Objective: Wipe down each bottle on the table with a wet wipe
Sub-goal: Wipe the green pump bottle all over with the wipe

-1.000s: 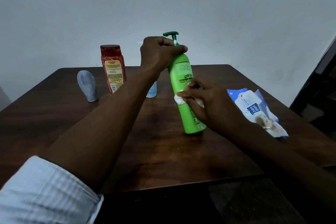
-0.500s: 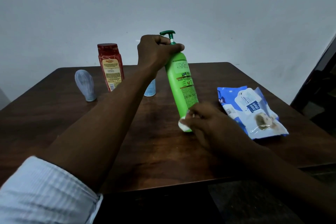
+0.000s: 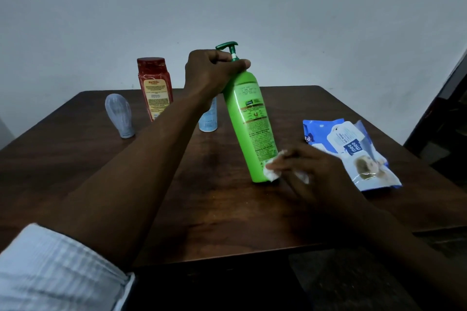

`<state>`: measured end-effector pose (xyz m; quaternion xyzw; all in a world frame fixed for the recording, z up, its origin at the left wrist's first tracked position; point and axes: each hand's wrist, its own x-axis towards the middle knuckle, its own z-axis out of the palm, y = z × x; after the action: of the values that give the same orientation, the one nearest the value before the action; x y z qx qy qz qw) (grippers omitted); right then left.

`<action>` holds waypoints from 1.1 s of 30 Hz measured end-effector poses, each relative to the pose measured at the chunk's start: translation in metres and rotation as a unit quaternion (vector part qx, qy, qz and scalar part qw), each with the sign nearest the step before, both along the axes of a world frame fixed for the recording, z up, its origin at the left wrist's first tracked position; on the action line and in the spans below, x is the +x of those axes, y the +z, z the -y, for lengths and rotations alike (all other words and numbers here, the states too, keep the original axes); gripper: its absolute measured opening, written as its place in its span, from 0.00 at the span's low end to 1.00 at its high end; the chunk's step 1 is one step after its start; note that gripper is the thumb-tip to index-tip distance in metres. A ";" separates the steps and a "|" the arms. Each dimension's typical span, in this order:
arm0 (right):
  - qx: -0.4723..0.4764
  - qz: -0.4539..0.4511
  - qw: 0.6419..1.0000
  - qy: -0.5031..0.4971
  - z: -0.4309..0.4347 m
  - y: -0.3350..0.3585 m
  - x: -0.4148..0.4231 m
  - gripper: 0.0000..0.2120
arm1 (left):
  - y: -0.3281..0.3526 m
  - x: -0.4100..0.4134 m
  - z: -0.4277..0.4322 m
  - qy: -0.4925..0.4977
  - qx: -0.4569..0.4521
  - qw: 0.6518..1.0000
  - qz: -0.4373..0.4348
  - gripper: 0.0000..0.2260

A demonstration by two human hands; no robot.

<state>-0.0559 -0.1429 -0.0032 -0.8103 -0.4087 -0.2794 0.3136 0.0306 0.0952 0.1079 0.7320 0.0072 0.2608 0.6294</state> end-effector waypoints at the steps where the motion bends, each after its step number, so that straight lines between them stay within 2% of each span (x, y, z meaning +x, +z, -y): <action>1: 0.028 -0.019 0.999 -0.008 0.000 0.006 0.005 0.09 | 0.000 -0.001 -0.001 -0.003 -0.005 1.000 0.000 0.13; 4: 0.077 -0.016 0.996 -0.030 -0.011 0.013 0.010 0.07 | -0.004 -0.003 -0.005 -0.002 -0.006 1.000 -0.003 0.12; 9: 0.014 0.058 0.998 0.010 -0.023 -0.008 -0.007 0.11 | -0.011 -0.006 -0.010 0.002 -0.020 1.000 -0.010 0.16; 13: 0.007 0.024 1.000 0.013 -0.005 -0.012 -0.011 0.08 | -0.010 -0.012 -0.012 -0.022 -0.028 0.999 -0.010 0.12; 19: 0.093 -0.026 0.995 -0.014 -0.019 0.012 0.003 0.07 | -0.011 -0.018 -0.017 -0.052 -0.040 0.998 -0.001 0.12; 22: 0.070 0.004 0.997 -0.018 -0.030 0.011 0.001 0.07 | -0.012 -0.019 -0.020 -0.067 -0.044 0.997 0.000 0.07; 25: 0.041 0.042 0.998 0.012 -0.025 -0.005 -0.014 0.08 | -0.016 -0.020 -0.025 -0.073 -0.052 0.996 -0.003 0.10; 29: 0.047 -0.015 0.999 -0.017 -0.006 -0.004 -0.014 0.09 | -0.018 -0.021 -0.030 -0.086 -0.054 0.995 0.002 0.15; 33: 0.144 -0.104 0.984 -0.022 -0.020 0.018 0.009 0.09 | -0.017 -0.022 -0.030 -0.098 -0.053 0.994 0.011 0.17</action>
<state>-0.0474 -0.1229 0.0152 -0.7900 -0.3112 -0.2561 0.4621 0.0086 0.1249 0.0909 0.6921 -0.0576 0.2051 0.6897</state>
